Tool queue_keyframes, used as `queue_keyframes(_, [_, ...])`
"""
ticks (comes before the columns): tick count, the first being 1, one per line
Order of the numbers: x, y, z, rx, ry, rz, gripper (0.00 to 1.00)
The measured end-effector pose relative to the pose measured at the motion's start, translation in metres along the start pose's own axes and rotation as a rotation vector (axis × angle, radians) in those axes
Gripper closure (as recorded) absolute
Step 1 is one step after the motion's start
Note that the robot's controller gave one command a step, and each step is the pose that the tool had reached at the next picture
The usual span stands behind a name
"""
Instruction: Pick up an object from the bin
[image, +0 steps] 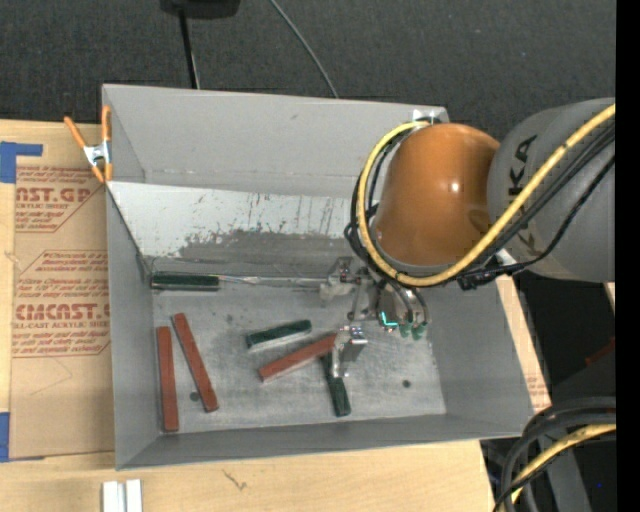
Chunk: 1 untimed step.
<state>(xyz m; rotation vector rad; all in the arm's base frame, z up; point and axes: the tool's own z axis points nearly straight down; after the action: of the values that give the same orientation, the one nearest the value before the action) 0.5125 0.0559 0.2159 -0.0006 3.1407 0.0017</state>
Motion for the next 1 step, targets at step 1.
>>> queue_keyframes(1, [-0.0214, 0.0583, 0.1312, -0.008, -0.025, 0.073, 1.0])
